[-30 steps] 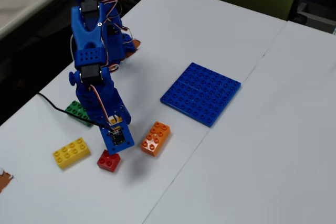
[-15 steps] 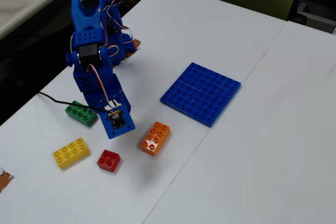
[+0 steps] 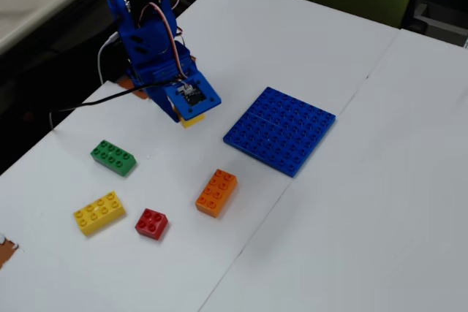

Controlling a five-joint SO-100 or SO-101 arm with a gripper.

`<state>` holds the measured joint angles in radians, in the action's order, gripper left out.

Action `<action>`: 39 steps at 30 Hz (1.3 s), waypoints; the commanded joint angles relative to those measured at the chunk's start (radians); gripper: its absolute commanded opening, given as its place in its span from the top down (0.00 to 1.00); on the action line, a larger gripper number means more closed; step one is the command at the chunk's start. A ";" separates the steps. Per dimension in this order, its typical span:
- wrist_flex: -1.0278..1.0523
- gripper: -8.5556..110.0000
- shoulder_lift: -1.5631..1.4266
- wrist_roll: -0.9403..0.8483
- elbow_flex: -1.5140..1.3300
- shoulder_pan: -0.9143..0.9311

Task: Pick up the 2x2 yellow block and go up the 8x8 blue block.

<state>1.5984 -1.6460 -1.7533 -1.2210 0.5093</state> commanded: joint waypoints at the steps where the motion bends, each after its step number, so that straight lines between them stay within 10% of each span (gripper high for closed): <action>1: 0.005 0.93 -0.084 0.026 0.060 -0.080; 39: 0.064 0.93 0.345 0.193 0.345 -0.552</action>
<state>1.6628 -1.3008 -1.5616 -0.9281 -0.0307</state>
